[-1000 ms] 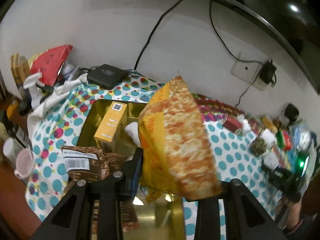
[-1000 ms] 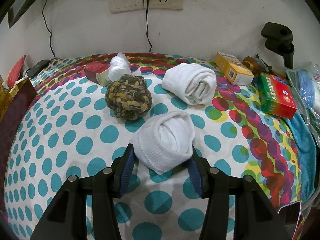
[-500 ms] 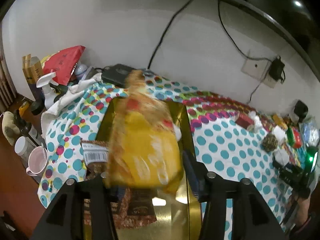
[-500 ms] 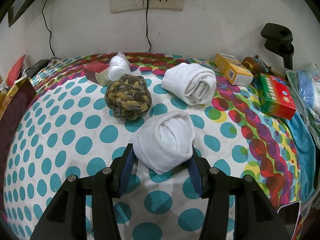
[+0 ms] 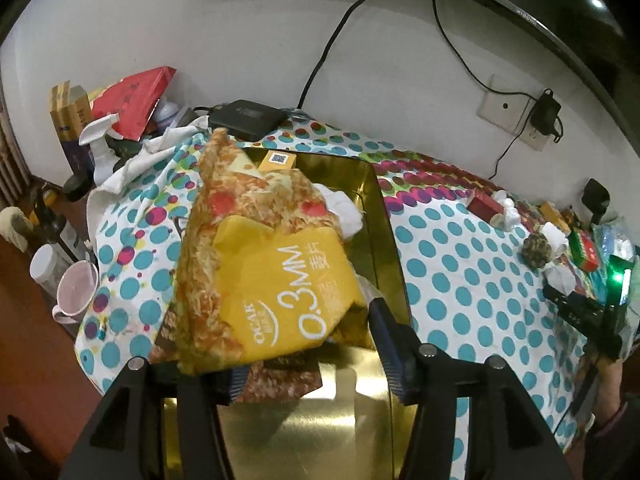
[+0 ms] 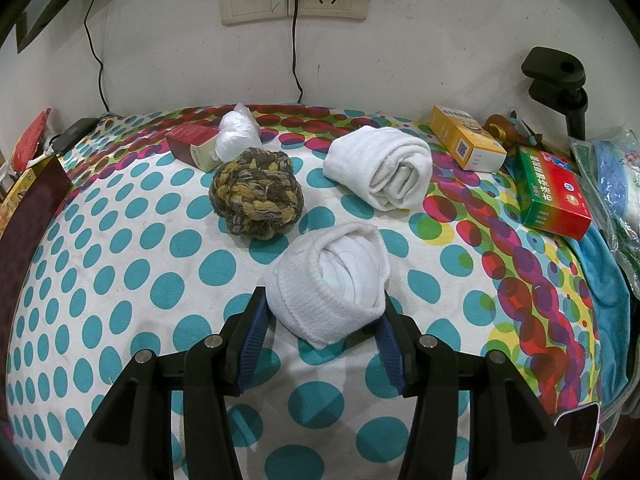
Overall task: Organize objects
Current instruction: 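Lower the yellow chip bag into the gold tray and open the left gripper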
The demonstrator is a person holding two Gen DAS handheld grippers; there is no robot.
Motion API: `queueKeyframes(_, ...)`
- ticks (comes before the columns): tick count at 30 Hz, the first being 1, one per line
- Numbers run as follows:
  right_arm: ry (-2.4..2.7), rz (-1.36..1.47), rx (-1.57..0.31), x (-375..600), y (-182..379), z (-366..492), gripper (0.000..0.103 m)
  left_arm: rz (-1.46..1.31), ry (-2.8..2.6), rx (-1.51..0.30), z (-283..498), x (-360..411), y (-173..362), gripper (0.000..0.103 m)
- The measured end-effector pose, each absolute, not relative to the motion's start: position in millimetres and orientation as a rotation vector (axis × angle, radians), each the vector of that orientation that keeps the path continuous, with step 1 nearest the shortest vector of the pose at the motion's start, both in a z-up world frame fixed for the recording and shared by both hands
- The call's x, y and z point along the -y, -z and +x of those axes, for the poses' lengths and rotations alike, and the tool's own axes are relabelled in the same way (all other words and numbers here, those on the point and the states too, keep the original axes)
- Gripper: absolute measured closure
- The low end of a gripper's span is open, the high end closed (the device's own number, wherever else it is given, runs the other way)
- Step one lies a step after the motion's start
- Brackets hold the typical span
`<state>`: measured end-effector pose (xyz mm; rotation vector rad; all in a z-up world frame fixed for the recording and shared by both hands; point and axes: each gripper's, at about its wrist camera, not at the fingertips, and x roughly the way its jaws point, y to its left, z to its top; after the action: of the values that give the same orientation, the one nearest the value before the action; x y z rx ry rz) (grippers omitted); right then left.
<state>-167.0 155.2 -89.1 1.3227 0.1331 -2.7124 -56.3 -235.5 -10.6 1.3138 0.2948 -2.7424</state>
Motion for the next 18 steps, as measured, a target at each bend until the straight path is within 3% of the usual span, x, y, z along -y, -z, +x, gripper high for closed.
queueKeyframes(18,2.715,1.324,-0.131,-155.1,89.9,-166.3,0.053,1.235,2.785,-0.351,5.0,219.1,-6.8,0.048)
